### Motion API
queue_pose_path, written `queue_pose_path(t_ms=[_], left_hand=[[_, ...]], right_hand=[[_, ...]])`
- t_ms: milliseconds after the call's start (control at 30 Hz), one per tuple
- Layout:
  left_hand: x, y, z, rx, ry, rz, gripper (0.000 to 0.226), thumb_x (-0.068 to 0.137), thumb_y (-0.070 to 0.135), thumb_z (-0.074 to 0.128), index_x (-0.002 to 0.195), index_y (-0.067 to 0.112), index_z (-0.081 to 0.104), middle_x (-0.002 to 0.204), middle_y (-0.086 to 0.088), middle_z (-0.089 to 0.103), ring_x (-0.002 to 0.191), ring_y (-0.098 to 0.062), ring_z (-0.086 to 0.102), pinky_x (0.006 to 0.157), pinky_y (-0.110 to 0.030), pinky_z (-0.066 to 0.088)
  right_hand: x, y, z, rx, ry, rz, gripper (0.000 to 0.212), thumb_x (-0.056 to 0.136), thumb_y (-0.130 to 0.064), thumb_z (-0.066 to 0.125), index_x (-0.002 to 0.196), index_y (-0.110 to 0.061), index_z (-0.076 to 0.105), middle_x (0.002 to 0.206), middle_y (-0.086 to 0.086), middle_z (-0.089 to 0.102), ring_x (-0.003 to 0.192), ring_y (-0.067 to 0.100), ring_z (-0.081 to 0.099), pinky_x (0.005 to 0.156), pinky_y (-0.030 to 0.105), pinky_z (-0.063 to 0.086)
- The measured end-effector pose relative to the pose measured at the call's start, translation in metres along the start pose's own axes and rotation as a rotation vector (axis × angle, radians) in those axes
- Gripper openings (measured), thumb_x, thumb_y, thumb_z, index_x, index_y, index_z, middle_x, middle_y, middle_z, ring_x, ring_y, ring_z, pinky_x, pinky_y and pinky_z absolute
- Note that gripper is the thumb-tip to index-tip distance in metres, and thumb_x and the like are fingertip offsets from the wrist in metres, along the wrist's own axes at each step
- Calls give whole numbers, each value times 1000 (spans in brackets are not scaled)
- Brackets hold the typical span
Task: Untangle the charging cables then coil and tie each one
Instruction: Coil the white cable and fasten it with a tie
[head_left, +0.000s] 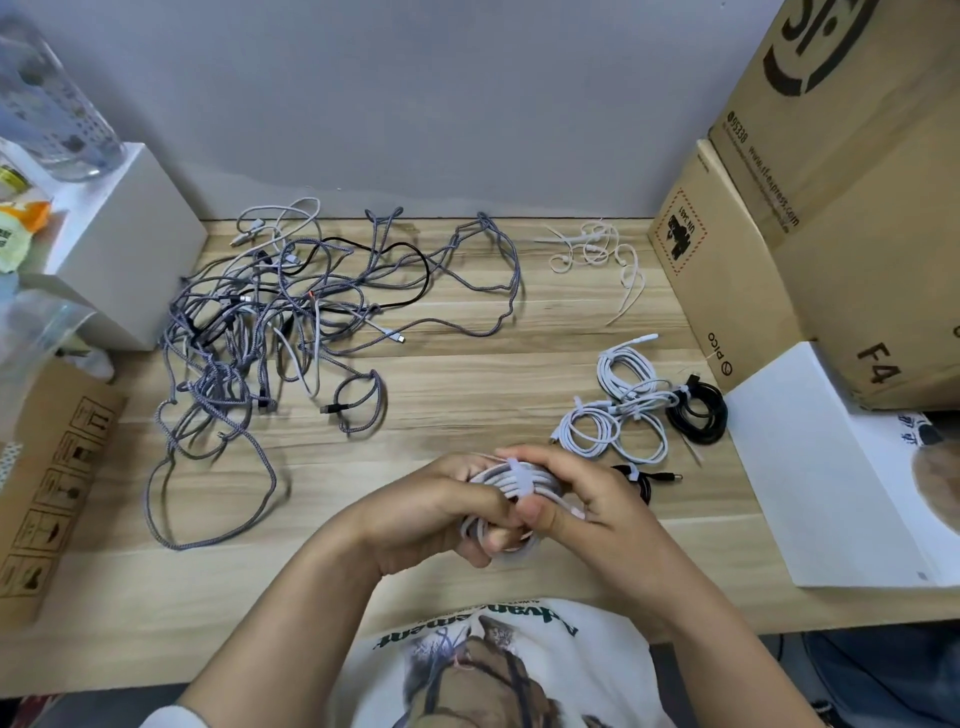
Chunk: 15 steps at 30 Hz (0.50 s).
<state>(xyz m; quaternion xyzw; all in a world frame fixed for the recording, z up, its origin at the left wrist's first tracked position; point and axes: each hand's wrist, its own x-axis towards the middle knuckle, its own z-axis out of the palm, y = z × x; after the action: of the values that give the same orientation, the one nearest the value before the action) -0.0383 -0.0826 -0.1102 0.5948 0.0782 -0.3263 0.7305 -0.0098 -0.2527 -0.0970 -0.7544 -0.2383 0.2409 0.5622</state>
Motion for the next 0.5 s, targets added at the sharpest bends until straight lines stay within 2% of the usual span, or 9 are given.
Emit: queue_pose_path(t_ms=[100, 133, 167, 233, 267, 333, 400, 433, 500], left_hand=[[0, 5, 0, 28, 71, 104, 27, 80, -4, 62, 74, 23, 61, 61, 11, 63, 52, 2, 57, 46, -11, 42], [1, 7, 1, 12, 118, 132, 23, 75, 2, 67, 81, 23, 60, 65, 8, 62, 52, -1, 56, 46, -14, 43], [4, 4, 1, 9, 176, 141, 30, 71, 5, 70, 90, 23, 55, 70, 2, 60, 52, -5, 56, 45, -16, 43], [10, -2, 2, 44, 254, 148, 44, 76, 0, 71, 105, 23, 48, 78, -5, 55, 53, -9, 54, 45, -19, 44], [13, -4, 5, 120, 266, 163, 44, 80, -3, 68, 108, 25, 49, 80, -4, 56, 56, -10, 55, 48, -20, 46], [20, -11, 13, 356, 289, 244, 35, 83, 5, 68, 104, 31, 58, 84, 3, 59, 68, -6, 56, 62, -22, 48], [32, -17, 20, 553, 340, 297, 25, 81, 20, 72, 98, 37, 65, 87, 5, 54, 82, -6, 51, 80, -23, 44], [39, -21, 23, 586, 355, 290, 21, 79, 28, 73, 98, 36, 68, 88, 3, 50, 85, -7, 47, 83, -22, 41], [57, -29, 31, 593, 288, 238, 27, 74, 43, 69, 96, 27, 72, 85, -7, 56, 84, -9, 47, 83, -29, 42]], right_hand=[[-6, 11, 3, 42, 81, 59, 45, 78, -51, 58, 119, -31, 58, 109, -14, 67, 102, 4, 63, 88, 22, 48], [-7, 16, 5, 42, 113, 83, 47, 79, -51, 56, 120, -28, 59, 107, -13, 69, 100, 5, 64, 88, 25, 49], [-8, 20, 6, 35, 140, 105, 47, 80, -51, 56, 120, -25, 59, 102, -13, 70, 96, 5, 65, 85, 27, 50], [-10, 28, 7, 27, 190, 139, 47, 82, -45, 55, 120, -17, 60, 88, -17, 69, 82, 0, 63, 78, 24, 46], [-11, 33, 5, 36, 215, 148, 47, 82, -42, 55, 120, -15, 60, 82, -19, 67, 77, -3, 61, 76, 20, 44], [-15, 41, 0, 79, 255, 184, 42, 84, -39, 57, 118, -15, 61, 76, -23, 66, 73, -6, 58, 72, 13, 43], [-21, 48, -11, 120, 307, 234, 24, 89, -27, 61, 111, -17, 62, 72, -23, 66, 69, -7, 58, 68, 11, 43], [-23, 50, -15, 128, 336, 252, 17, 89, -18, 61, 106, -20, 63, 72, -20, 67, 68, -5, 59, 66, 11, 45], [-27, 62, -27, 112, 411, 287, 21, 87, -6, 62, 97, -24, 64, 79, -9, 71, 72, 4, 64, 69, 19, 50]])
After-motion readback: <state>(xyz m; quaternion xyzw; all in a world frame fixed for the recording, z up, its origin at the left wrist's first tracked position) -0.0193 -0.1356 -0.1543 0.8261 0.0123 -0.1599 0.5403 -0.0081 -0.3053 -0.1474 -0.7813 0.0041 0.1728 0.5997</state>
